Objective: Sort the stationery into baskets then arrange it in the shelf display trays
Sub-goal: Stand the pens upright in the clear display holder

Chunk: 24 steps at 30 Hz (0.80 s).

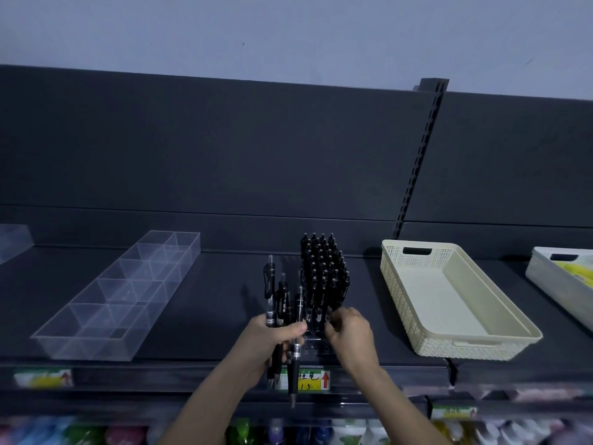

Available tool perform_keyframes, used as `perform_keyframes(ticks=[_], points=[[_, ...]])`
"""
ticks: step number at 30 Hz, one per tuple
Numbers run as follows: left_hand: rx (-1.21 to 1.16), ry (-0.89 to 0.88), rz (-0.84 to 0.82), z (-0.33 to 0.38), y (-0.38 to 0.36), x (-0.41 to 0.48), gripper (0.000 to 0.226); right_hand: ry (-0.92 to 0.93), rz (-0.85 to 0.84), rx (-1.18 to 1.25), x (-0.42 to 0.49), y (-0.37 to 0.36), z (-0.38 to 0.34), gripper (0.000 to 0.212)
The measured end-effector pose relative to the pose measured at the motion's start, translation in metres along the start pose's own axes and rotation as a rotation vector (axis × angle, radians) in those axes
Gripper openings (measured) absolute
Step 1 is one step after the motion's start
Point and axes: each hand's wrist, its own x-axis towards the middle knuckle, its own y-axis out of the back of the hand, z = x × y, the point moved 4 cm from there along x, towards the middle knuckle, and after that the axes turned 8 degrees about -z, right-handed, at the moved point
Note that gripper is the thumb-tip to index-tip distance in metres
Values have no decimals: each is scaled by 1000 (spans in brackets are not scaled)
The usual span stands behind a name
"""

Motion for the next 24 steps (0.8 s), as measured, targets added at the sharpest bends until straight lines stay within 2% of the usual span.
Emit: perform_keyframes(ticks=[4,13,24], points=[[-13,17,5,0,0,0,30,5,27,-13,0,0,1,17],[-24,13,0,1,-2,-1,22,11,60,-4,0,0,0,19],[-12,37,15,-3,0,0,31,0,82,17,0,-2,2,20]])
